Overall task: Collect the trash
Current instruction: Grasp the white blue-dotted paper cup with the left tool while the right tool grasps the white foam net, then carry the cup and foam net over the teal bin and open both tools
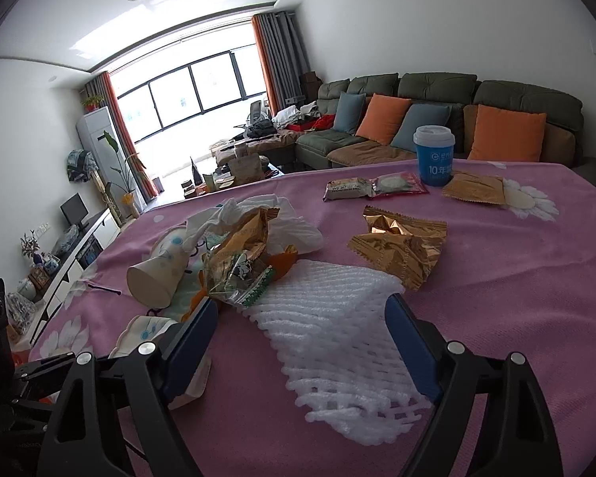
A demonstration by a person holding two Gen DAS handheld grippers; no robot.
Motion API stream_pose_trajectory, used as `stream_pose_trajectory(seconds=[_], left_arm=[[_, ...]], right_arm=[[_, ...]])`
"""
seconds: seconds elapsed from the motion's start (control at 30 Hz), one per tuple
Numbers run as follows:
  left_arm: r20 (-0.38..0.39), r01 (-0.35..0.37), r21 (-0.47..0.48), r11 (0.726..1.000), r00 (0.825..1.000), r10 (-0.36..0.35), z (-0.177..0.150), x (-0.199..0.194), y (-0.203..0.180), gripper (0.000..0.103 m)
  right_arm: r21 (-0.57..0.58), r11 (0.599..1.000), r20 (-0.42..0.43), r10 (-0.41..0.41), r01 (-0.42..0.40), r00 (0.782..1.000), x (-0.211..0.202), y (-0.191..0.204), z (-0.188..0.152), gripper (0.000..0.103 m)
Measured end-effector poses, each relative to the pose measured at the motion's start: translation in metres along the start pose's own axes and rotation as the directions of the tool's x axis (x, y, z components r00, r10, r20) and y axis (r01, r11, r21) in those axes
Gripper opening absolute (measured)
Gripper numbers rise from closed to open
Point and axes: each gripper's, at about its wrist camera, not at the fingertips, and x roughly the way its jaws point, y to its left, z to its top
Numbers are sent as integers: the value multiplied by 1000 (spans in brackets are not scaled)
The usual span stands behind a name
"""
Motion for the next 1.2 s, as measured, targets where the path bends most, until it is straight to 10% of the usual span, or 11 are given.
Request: stream_pose_trajectory(seconds=[0.37,0.87,1.2], left_arm=[[-1,36,8,999,999,-36,3,-10,-2,13],[100,-45,-1,999,994,45,7,-70,24,3],[205,-191,-119,974,956,212,0,-153,71,3]], right_arm=[[51,996,-5,73,-73,997,-7,-7,2,12],[-64,995,154,80,-71,985,-58,16,34,5],[-153,942,180,323,-298,929,-65,67,61,5]])
